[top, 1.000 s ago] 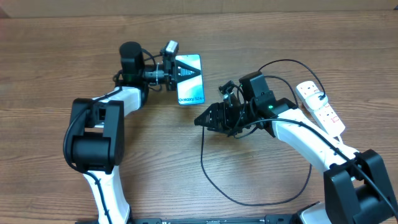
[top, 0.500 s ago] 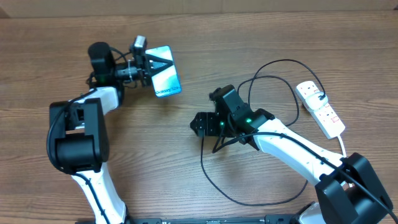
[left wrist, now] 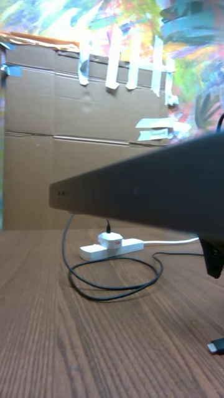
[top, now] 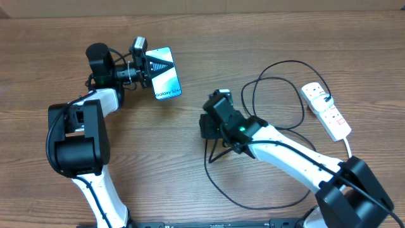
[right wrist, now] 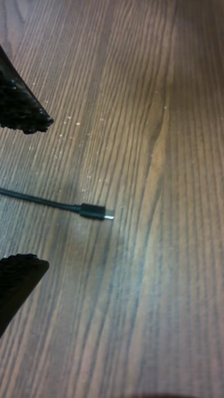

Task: Plug charger to phone and switch on socket
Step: 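Carry the plug toward the phone's bottom port with the right gripper, then reposition the right gripper holding the plug near the phone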

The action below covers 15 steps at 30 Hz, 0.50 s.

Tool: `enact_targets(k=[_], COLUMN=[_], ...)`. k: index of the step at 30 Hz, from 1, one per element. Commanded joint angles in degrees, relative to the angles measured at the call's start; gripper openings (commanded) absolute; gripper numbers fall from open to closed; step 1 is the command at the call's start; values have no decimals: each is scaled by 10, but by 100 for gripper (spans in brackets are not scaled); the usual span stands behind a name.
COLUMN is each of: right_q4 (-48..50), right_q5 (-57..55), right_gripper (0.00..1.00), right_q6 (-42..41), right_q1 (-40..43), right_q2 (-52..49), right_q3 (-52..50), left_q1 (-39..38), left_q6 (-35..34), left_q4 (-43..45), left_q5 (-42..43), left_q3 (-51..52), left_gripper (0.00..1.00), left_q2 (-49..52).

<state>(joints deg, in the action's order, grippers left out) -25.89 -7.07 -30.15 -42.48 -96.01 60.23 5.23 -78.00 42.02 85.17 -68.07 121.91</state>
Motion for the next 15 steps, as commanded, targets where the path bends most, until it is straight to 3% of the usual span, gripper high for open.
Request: enact_targets(k=[1,5,7,11,15], right_q4=[-31,-134,-141,-138,-133], right_q5=[-36,-62,-62,-44,-32], right_gripper=[64,63,62,47,42], right_q6=[31,51,50,47,49], right_q1=[0,0,0,-1,-3], right_q2=[-40,-117,-134,-146,-152], right_q3=[70,148,155,154,153], left_q1=[-3,-3,-3,-3,-3], left_q6=[-10,-13,-13,-15,-15], left_q4=[5,7,7,7,7], left_q5=[44,44,45,48,51], left_q3=[-12,-12,-12,-12,-12], left_gripper=[4,4,4,4,4], left_q2=[-1,-1,-1,-1,-1])
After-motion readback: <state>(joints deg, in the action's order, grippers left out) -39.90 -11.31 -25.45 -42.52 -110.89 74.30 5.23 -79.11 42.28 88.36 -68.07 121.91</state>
